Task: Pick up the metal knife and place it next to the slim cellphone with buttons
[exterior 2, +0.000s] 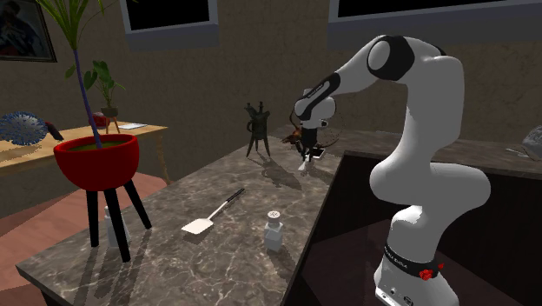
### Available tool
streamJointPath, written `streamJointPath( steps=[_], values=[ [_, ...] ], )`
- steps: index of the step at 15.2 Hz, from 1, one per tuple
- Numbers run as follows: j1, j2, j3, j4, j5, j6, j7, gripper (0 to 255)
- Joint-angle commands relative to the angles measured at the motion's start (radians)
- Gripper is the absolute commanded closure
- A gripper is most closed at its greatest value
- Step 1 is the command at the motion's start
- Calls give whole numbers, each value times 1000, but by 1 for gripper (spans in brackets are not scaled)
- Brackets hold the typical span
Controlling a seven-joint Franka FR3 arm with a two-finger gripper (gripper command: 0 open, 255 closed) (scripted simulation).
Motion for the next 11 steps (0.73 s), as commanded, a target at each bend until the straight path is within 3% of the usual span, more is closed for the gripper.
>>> streamJointPath(
  steps=[1,7,8,11],
  values=[
    [1,4,-1,-5,-3,9,2,255],
    [1,4,-1,-5,-3,9,2,255],
    [1,4,-1,-5,-3,9,2,0],
    [1,4,-1,-5,-3,9,2,0]
  ],
)
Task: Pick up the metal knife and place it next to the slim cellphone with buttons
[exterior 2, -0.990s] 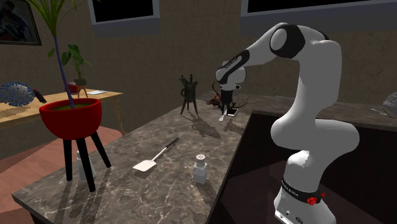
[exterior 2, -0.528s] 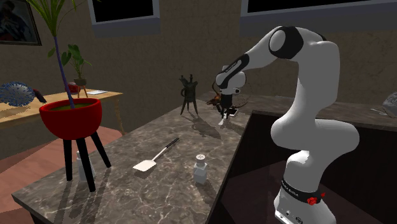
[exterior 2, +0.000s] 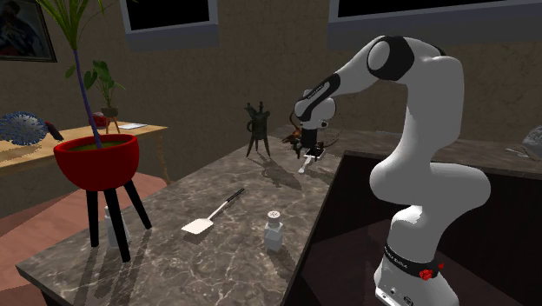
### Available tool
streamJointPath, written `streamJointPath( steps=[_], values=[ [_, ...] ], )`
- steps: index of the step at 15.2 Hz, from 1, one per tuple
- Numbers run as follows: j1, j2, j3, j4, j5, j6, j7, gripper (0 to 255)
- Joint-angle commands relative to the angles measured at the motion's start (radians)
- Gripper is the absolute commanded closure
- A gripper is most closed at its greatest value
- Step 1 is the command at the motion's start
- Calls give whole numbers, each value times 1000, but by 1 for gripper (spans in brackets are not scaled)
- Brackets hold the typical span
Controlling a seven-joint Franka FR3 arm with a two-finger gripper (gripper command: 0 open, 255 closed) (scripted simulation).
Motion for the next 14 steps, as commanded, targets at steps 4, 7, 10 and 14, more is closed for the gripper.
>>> streamJointPath(
  steps=[4,7,10,14],
  values=[
    [-8,-37,8,27,26,-58,-17,0],
    [-14,-66,12,55,45,-112,-30,0],
    [-14,-66,12,55,45,-112,-30,0],
    [-14,-66,12,55,45,-112,-30,0]
  ],
)
